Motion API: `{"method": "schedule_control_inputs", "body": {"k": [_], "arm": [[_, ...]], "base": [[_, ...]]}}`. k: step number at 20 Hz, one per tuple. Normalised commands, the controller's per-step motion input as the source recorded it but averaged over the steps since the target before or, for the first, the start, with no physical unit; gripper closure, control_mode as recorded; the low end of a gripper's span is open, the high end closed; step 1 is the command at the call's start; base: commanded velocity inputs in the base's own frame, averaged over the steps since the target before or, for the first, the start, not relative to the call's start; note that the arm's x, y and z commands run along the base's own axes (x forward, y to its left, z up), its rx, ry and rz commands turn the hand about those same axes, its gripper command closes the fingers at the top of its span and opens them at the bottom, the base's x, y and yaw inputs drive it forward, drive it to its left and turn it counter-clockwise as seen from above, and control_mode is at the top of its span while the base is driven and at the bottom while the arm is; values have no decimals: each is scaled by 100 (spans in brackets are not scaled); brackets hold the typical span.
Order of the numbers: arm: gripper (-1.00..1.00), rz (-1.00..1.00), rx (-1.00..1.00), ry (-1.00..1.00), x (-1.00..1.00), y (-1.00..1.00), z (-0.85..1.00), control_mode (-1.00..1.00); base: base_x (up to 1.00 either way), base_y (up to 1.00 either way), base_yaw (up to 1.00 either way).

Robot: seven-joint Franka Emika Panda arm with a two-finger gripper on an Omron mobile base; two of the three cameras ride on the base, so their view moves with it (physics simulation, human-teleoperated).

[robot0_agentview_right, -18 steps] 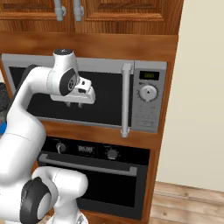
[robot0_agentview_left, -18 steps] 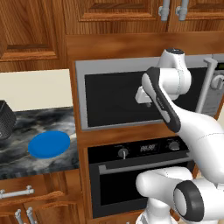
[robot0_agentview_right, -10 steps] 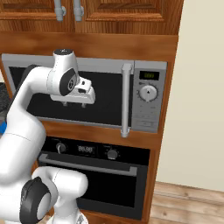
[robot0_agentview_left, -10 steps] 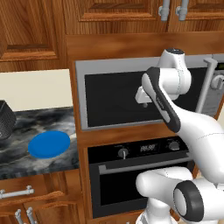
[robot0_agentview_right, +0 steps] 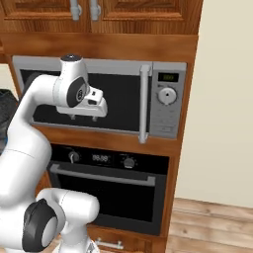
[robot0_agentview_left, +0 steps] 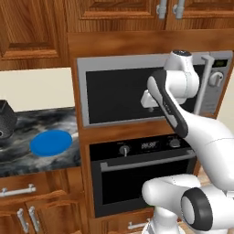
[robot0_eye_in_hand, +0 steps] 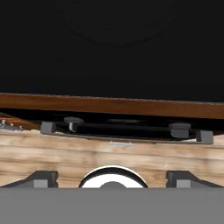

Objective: Take the baked cake out of the oven and place it on the plate for cooling. Then close the oven door.

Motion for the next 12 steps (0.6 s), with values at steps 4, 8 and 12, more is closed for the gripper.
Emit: {"method": "schedule_control_inputs", "body": {"k": [4,8,12], "arm": [[-100,0,0,0,0,0,0,100],[-100,0,0,0,0,0,0,100],[-100,0,0,0,0,0,0,100]], "base": [[-37,25,-25],[-31,38,-48],[-38,39,-44]]}}
